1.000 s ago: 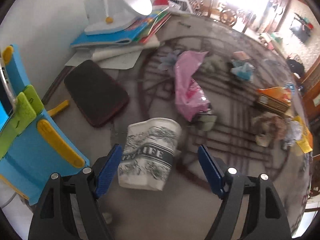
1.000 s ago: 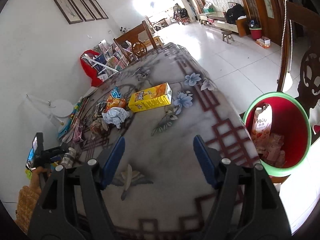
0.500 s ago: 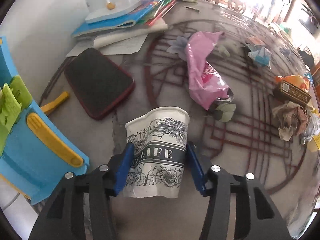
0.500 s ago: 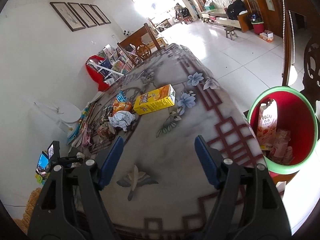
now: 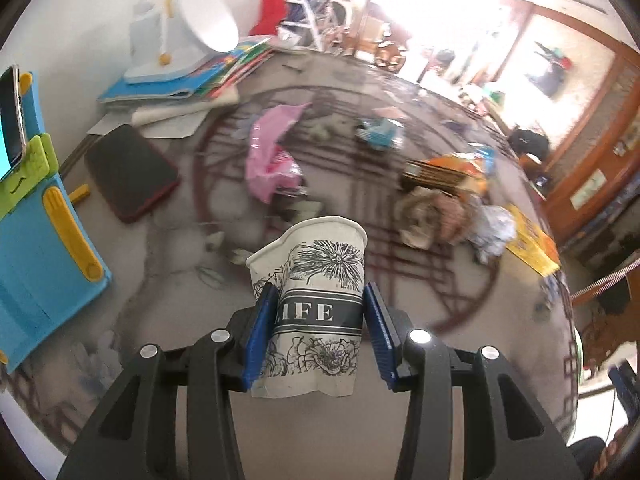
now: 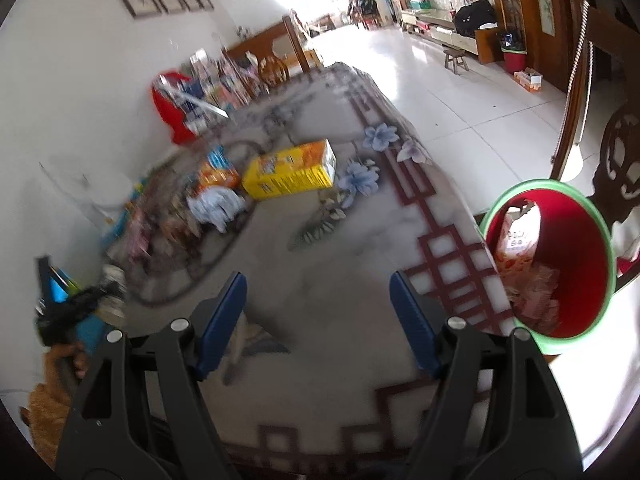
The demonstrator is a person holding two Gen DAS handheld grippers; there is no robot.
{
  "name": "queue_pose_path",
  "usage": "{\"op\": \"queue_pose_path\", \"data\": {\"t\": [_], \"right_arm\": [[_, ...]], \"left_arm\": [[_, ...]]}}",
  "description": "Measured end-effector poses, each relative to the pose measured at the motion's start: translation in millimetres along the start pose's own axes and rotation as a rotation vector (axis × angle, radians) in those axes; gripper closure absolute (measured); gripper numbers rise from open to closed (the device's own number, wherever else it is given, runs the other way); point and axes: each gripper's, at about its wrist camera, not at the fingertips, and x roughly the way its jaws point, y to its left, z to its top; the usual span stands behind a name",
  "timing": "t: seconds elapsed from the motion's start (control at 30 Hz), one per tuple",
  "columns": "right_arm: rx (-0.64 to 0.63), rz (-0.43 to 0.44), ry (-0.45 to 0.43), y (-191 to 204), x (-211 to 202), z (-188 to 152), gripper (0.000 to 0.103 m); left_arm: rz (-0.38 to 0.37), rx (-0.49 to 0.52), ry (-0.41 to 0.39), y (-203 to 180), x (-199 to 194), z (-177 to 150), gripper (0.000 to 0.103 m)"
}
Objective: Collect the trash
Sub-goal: 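Grasp the pink plastic bag with the right gripper while the left holds the paper cup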
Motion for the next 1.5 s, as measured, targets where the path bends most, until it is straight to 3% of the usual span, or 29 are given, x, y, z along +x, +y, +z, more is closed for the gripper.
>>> {"op": "queue_pose_path", "data": {"t": [0.13,0.23,0.37,0.47,0.7,0.87,1.1,1.2,1.33,1.5], "right_arm": [[-0.066,-0.041,0.033,22.0,22.1,5.4,0.031],[-0.080,0.015,0.081,53.8,52.2,9.9,0.031],[-0.213,0.083,0.109,130.4,91.4,17.4,0.031],[-0.303,0.145,0.099,194.2,118.0,30.7,0.031],[-0.472,0.201,0.148,331.2,204.1,40.7,0.031],[-0.509,0.180,0.202,387.8,268.5,23.6,0.026],[-0.572,0.062,0.228,418.3,318.5,5.4,0.027],[-0.608,0.042,0.245,423.3,325.4,3.6,0.055],[-0.590,0.067,0.269,415.1,319.8,6.9,0.072],[-0.534,0.129,0.278,385.2,291.3,11.9,0.077]], "left_arm": [[-0.059,0.007,-0.045,-6.0,-13.4,1.2,0.061],[-0.079,-0.003,-0.057,-4.4,-17.5,1.9,0.060],[-0.140,-0.081,-0.078,10.2,-22.9,6.1,0.060],[-0.176,-0.154,-0.143,26.4,-39.4,10.4,0.060],[-0.145,-0.255,-0.324,65.9,-85.1,16.9,0.060],[-0.202,-0.289,-0.302,70.5,-78.1,16.9,0.060],[-0.247,-0.290,-0.268,69.2,-66.6,16.4,0.060],[-0.261,-0.285,-0.253,67.0,-63.4,16.1,0.060],[-0.260,-0.277,-0.246,65.0,-61.7,15.8,0.060],[-0.251,-0.268,-0.235,63.2,-58.9,15.2,0.060]]}}
